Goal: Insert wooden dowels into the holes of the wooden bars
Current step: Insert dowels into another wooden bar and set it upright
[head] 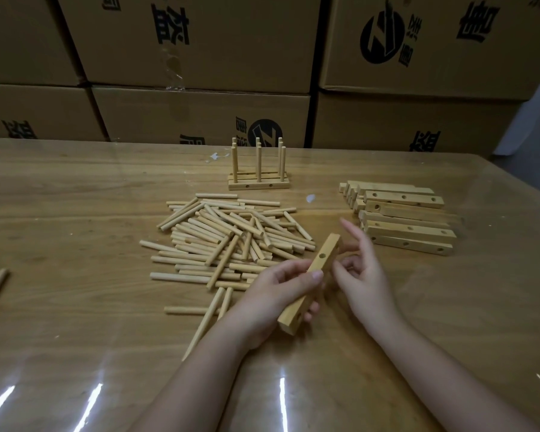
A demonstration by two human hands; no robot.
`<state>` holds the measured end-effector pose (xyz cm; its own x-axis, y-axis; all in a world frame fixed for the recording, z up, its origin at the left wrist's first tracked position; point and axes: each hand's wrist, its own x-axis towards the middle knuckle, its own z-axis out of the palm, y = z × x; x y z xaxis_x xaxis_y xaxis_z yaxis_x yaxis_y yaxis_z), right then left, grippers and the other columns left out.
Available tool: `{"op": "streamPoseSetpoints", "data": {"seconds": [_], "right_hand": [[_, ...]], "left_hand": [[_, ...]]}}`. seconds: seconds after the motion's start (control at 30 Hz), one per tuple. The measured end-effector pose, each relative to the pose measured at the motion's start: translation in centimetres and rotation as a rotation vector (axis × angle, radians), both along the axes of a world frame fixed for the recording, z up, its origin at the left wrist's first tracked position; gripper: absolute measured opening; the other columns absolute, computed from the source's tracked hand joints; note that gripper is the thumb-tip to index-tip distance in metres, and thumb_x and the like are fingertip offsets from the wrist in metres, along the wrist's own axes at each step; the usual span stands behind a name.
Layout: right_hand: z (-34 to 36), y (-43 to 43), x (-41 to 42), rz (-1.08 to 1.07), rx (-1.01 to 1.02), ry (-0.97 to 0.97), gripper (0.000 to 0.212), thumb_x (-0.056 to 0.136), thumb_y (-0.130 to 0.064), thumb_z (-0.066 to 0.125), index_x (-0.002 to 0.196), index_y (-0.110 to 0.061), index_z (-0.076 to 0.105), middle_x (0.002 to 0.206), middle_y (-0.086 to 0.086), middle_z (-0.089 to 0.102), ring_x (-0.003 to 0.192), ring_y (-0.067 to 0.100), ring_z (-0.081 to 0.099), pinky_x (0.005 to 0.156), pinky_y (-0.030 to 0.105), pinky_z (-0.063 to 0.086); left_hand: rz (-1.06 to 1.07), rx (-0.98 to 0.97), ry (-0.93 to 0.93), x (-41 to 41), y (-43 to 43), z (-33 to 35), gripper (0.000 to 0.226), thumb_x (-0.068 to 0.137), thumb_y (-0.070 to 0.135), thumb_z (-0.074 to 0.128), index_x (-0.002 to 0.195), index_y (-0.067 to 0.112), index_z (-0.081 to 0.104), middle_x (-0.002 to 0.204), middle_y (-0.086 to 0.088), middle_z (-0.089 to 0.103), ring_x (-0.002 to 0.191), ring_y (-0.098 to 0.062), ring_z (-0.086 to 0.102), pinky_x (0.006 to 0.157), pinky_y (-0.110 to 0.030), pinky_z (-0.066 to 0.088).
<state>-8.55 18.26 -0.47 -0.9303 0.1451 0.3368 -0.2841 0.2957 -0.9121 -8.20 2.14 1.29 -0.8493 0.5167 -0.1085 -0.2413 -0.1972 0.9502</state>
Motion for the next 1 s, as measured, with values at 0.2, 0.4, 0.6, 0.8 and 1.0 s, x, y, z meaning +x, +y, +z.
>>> {"op": "streamPoseSetpoints", "data": {"seconds": [0.2,0.4,0.6,0.8,1.0], "right_hand": [[-0.1,-0.5,0.3,0.159,0.303,-0.08,0.031,0.089,-0.019,0.058,0.116,-0.033,0.05,0.114,-0.019,0.058,0.11,-0.002,0.053,0.09,0.015,0.041],[-0.1,-0.8,0.6,0.213,0.784,0.044,0.026,0.085,-0.035,0.062,0.111,-0.034,0.062,0.127,-0.024,0.046,0.121,-0.002,0.032,0.095,0.022,0.02],[-0.2,-0.7,0.8,0.164,0.809,0.021,0.018,0.085,-0.039,0.061,0.1,-0.029,0.065,0.122,-0.016,0.047,0.118,0.003,0.034,0.095,0.022,0.021],[-0.3,-0.5,0.5,0.065,0.668,-0.038,0.007,0.086,-0.029,0.062,0.09,-0.023,0.062,0.118,-0.012,0.047,0.112,0.003,0.04,0.095,0.021,0.032],[0.3,0.2,0.1,-0.058,0.092,-0.178,0.006,0.085,-0.02,0.064,0.086,-0.026,0.062,0.084,-0.006,0.063,0.082,0.01,0.059,0.069,0.015,0.045]], "left_hand": [[0.223,0.149,-0.021,-0.7,-0.5,-0.2,0.036,0.076,0.035,0.064,0.105,0.014,0.069,0.081,-0.006,0.069,0.055,-0.011,0.061,0.047,-0.02,0.05],[0.397,0.329,-0.126,-1.3,-0.9,0.2,0.033,0.069,0.038,0.067,0.09,0.013,0.07,0.075,-0.005,0.069,0.05,-0.01,0.058,0.042,-0.018,0.046],[0.415,0.286,-0.117,-1.1,-0.8,0.3,0.037,0.071,0.036,0.066,0.1,0.013,0.066,0.077,-0.003,0.07,0.051,-0.01,0.058,0.044,-0.019,0.047],[0.452,0.304,-0.146,-1.2,-1.0,0.5,0.043,0.071,0.035,0.065,0.106,0.011,0.063,0.074,-0.003,0.069,0.05,-0.009,0.059,0.044,-0.019,0.047],[0.459,0.25,-0.136,-1.3,-0.8,0.1,0.033,0.082,0.031,0.062,0.108,0.011,0.063,0.075,-0.003,0.069,0.052,-0.01,0.059,0.044,-0.02,0.048]]}}
